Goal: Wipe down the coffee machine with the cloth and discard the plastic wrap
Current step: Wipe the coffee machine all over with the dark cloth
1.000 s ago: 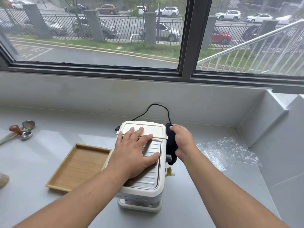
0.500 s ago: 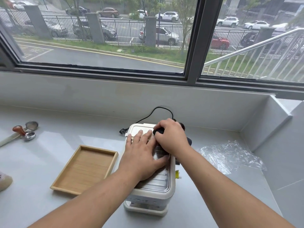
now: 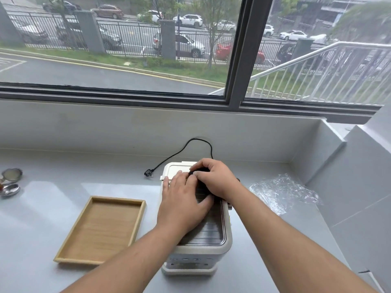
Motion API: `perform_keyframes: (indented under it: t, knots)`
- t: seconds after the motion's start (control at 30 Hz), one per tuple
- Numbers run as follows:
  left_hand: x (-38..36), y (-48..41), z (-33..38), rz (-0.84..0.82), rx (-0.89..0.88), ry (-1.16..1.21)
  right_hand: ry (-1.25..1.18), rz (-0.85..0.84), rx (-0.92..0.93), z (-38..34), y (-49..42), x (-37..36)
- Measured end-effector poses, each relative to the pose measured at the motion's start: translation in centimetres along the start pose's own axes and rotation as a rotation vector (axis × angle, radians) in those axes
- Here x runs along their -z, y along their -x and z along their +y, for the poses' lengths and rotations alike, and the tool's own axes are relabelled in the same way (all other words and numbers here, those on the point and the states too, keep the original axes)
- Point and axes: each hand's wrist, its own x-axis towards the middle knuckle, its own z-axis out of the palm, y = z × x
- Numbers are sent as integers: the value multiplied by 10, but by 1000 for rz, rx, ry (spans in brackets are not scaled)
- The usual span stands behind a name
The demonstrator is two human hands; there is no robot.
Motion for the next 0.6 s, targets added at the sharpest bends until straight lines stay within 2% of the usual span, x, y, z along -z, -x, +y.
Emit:
perform_keyframes:
  t: [0.37,0.6]
  knots:
    - [26,5,-5,167,165,690,-347,-55,-117,-19,27,-38]
    - [30,4,-17,57,203,800,-420,-15,-176,-29,42,-49]
